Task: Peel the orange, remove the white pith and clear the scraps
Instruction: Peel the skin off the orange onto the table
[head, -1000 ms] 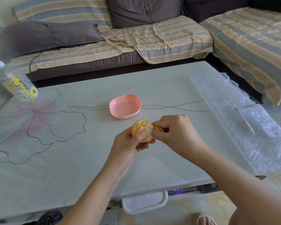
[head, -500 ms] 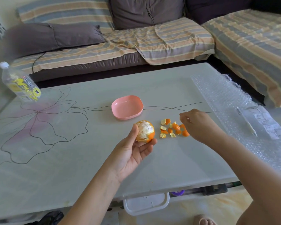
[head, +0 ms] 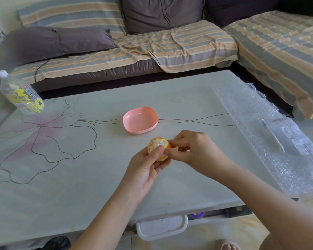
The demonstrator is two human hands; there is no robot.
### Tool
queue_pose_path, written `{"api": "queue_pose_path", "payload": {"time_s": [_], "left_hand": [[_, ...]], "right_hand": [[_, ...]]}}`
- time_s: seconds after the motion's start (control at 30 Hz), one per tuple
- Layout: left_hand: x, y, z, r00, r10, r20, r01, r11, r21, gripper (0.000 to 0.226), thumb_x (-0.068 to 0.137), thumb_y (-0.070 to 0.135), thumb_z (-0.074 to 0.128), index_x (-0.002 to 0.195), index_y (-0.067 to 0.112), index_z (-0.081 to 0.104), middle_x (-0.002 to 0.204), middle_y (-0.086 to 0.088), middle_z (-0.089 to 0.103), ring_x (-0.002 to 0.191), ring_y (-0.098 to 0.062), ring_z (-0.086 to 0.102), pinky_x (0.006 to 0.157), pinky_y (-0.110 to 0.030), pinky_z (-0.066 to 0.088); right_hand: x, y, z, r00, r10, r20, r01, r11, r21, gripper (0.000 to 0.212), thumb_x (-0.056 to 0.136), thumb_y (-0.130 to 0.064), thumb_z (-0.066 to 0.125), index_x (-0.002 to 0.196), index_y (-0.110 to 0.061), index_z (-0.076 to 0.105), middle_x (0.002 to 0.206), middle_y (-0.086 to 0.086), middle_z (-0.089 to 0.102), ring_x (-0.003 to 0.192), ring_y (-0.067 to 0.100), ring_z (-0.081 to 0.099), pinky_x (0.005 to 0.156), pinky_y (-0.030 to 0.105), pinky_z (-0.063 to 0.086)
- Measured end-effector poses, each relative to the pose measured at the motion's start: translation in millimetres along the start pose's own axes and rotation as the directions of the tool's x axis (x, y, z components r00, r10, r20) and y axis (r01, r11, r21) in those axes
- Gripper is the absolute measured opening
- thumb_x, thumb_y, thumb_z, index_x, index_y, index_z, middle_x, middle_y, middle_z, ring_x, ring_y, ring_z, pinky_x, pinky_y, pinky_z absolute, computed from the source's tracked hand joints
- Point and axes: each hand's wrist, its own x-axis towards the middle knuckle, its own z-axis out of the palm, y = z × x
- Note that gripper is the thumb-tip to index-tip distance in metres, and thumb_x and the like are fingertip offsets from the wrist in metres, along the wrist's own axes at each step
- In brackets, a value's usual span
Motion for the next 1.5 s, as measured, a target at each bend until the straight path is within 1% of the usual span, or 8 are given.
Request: {"api": "queue_pose_path", "payload": {"time_s": [0.07, 0.23, 0.43, 0.7, 1.0, 1.17, 1.4, 1.5], "left_hand": [[1, -2, 0, 0.998, 0.058, -0.010, -0.057, 0.996, 0.075, 0.028, 0.077, 0.016, 0.067, 0.099, 0.000, 0.065, 0.102, -0.016, 0.071, 0.095, -0.022, 0.069, 0.079, -0.027, 0.057], [2, -8, 1, 0.994, 0.112, -0.013, -0.109, 0.985, 0.130, 0.018, 0.073, 0.017, 0.066, 0.086, 0.005, 0.071, 0.092, -0.016, 0.071, 0.088, -0.023, 0.069, 0.081, -0.029, 0.056], [-1, -8, 7, 0.992, 0.124, 0.007, -0.125, 0.988, 0.094, 0.010, 0.073, 0.014, 0.064, 0.074, 0.010, 0.074, 0.084, -0.010, 0.073, 0.079, -0.018, 0.071, 0.073, -0.026, 0.056], [-1, -6, -1, 0.988, 0.156, 0.017, -0.157, 0.979, 0.127, 0.028, 0.061, 0.026, 0.076, 0.084, 0.010, 0.074, 0.095, -0.013, 0.072, 0.092, -0.022, 0.069, 0.079, -0.029, 0.056], [0, -7, 3, 0.984, 0.174, 0.032, -0.176, 0.972, 0.155, 0.032, 0.058, 0.027, 0.077, 0.086, 0.012, 0.075, 0.095, -0.010, 0.073, 0.088, -0.020, 0.069, 0.079, -0.030, 0.057], [1, -4, 2, 0.989, 0.143, 0.046, -0.148, 0.980, 0.133, 0.030, 0.058, 0.027, 0.076, 0.083, 0.011, 0.076, 0.094, -0.011, 0.073, 0.087, -0.019, 0.069, 0.075, -0.028, 0.056], [1, -3, 6, 0.997, 0.064, 0.044, -0.068, 0.994, 0.090, 0.015, 0.067, 0.018, 0.072, 0.079, 0.009, 0.074, 0.091, -0.011, 0.073, 0.085, -0.020, 0.070, 0.072, -0.027, 0.057], [-2, 0, 10, 0.997, -0.032, 0.070, 0.036, 0.998, -0.051, 0.028, 0.060, 0.022, 0.074, 0.083, 0.005, 0.074, 0.090, -0.013, 0.072, 0.078, -0.021, 0.072, 0.067, -0.027, 0.058]], "right_hand": [[-3, -2, 2, 1.000, -0.026, -0.012, 0.024, 0.995, -0.099, 0.019, 0.084, -0.039, 0.061, 0.081, -0.023, 0.073, 0.077, -0.004, 0.056, 0.066, 0.013, 0.051, 0.056, 0.014, 0.037], [-7, -7, 12, 0.986, -0.129, -0.104, 0.096, 0.956, -0.279, 0.039, 0.079, -0.040, 0.043, 0.060, -0.010, 0.058, 0.061, -0.001, 0.042, 0.050, 0.021, 0.042, 0.049, 0.032, 0.037], [-9, -11, 14, 0.966, -0.181, -0.185, 0.111, 0.934, -0.339, 0.034, 0.074, -0.029, 0.039, 0.048, -0.010, 0.050, 0.054, -0.003, 0.033, 0.040, 0.018, 0.027, 0.037, 0.028, 0.037], [-6, -11, 6, 0.996, -0.069, -0.053, 0.063, 0.992, -0.111, 0.027, 0.082, -0.026, 0.061, 0.065, -0.007, 0.055, 0.065, -0.001, 0.045, 0.057, 0.014, 0.038, 0.052, 0.022, 0.029], [-7, -10, 1, 0.997, -0.038, -0.067, 0.031, 0.994, -0.108, 0.023, 0.084, -0.015, 0.055, 0.062, -0.007, 0.053, 0.059, 0.000, 0.040, 0.055, 0.015, 0.035, 0.050, 0.016, 0.031], [-7, -4, -6, 1.000, -0.011, 0.002, 0.011, 0.999, -0.034, 0.023, 0.084, -0.027, 0.053, 0.070, -0.012, 0.064, 0.066, 0.003, 0.052, 0.061, 0.019, 0.044, 0.054, 0.036, 0.040], [-7, -10, -3, 0.996, 0.016, -0.091, -0.026, 0.994, -0.111, 0.027, 0.078, -0.015, 0.056, 0.055, -0.003, 0.047, 0.051, 0.002, 0.033, 0.052, 0.015, 0.025, 0.047, 0.035, 0.024], [-1, -6, -7, 0.994, 0.039, -0.106, -0.042, 0.999, -0.028, 0.020, 0.076, -0.012, 0.056, 0.061, 0.002, 0.056, 0.061, 0.017, 0.051, 0.057, 0.029, 0.037, 0.048, 0.035, 0.030]]}}
